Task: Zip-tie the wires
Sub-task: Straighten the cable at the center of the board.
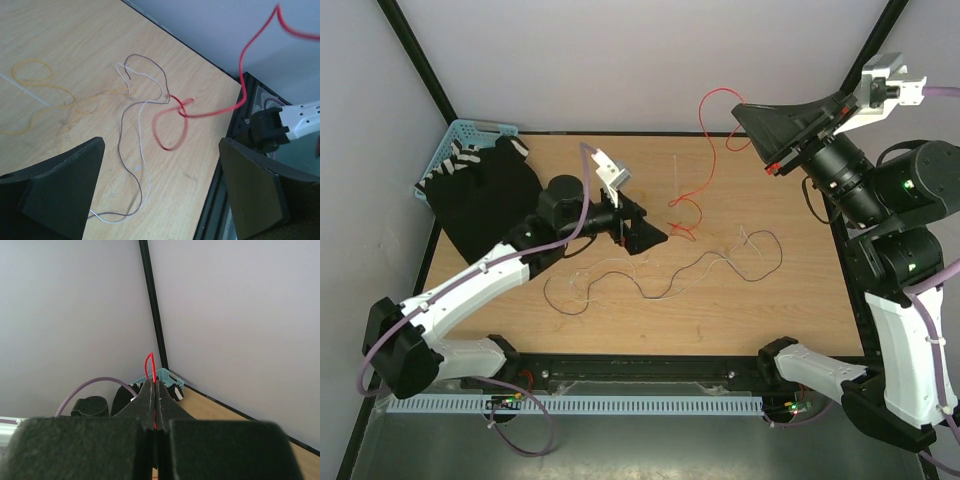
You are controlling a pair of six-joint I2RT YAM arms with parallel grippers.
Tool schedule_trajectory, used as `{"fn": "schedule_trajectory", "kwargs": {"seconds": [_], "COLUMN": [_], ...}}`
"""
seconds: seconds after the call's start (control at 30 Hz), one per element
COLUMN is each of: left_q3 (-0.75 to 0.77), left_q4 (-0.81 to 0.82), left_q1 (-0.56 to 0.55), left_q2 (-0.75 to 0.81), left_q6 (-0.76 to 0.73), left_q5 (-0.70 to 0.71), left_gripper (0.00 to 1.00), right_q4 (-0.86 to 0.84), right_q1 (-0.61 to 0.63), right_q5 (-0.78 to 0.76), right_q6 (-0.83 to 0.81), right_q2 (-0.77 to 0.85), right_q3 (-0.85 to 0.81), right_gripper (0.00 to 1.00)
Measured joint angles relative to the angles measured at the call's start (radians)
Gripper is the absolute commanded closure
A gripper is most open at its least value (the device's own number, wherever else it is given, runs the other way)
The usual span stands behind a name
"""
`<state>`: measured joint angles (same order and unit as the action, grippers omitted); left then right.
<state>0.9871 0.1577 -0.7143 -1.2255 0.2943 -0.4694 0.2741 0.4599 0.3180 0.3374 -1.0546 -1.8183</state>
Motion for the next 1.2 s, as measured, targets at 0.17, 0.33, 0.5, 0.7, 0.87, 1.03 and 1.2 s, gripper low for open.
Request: {"fn": "schedule_trajectory", "kwargs": {"seconds": [0.17, 0.33, 0.5, 0.7, 0.87, 1.03, 1.2], "left_q3": [0.029, 0.043, 0.043, 0.048, 0.084, 0.093, 0.078], "left_q4": [0.01, 0.018, 0.017, 0.028, 0.037, 0.037, 0.044], "left_q1": [-0.002, -0.026, -0.076, -0.105, -0.106, -0.106, -0.106], "left_q2": [-0.038, -0.069, -0.084, -0.103, -0.175, -0.205, -0.19], "left_q6": [-0.04, -0.052, -0.064, -0.086, -0.095, -0.103, -0.105], "left_q5": [0.024, 0.0, -0.045, -0.058, -0.058, -0.054, -0.053], "left_gripper": [0.05, 0.07, 0.07, 0.13, 0.34, 0.57, 0.81], "right_q4": [-0.001, -0.001, -0.002, -0.015, -0.018, -0.023, -0.023], "right_q1": [0.0, 0.0, 0.0, 0.0, 0.0, 0.0, 0.0], "right_q5": [0.0, -0.001, -0.005, -0.003, -0.005, -0.016, -0.064], "right_q6": [0.0, -0.001, -0.001, 0.0, 0.003, 0.001, -0.018], "right_q2": [-0.001, 0.003, 0.01, 0.017, 0.02, 0.026, 0.04], "right_q3": [0.016, 0.021, 0.022, 0.022, 0.024, 0.03, 0.048], "right_gripper": [1.0, 1.0, 1.0, 1.0, 1.0, 0.98, 0.98]}}
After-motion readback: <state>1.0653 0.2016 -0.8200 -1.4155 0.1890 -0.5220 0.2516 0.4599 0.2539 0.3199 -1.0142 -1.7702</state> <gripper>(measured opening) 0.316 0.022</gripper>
